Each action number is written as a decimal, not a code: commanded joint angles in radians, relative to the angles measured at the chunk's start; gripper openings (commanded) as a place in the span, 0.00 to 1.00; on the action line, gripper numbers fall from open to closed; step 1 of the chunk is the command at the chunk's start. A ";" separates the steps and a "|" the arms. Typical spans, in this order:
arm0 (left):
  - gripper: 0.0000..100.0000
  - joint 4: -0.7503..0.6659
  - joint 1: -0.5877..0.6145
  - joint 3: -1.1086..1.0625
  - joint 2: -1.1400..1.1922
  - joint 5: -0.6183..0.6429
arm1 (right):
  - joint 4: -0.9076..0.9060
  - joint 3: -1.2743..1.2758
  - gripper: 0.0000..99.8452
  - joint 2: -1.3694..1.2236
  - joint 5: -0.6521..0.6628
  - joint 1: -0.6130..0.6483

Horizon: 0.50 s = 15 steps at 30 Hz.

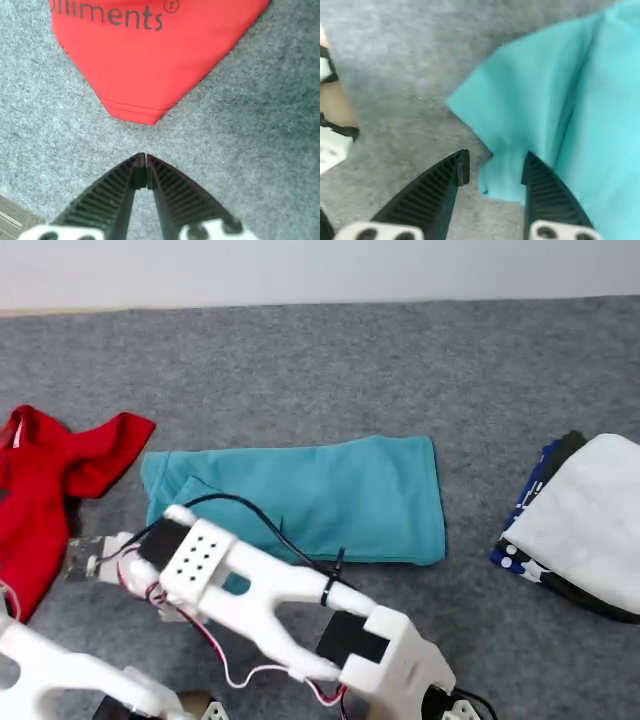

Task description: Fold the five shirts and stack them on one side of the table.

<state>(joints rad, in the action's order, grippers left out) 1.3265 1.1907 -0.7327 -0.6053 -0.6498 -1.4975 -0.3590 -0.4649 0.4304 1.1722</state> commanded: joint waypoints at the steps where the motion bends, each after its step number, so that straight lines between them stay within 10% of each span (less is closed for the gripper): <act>1: 0.01 -0.015 0.000 0.005 -0.025 -0.009 | 0.062 -0.021 0.20 -0.004 0.000 0.028; 11: 0.01 -0.015 0.006 0.005 -0.025 -0.009 | 0.145 -0.023 0.19 -0.214 0.026 -0.022; 15: 0.01 -0.015 0.005 0.004 -0.025 -0.009 | 0.128 -0.023 0.03 -0.213 0.091 -0.027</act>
<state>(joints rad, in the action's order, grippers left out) 1.3265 1.1907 -0.7327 -0.6053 -0.6498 -1.3579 -0.3667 -0.6813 0.4841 1.1722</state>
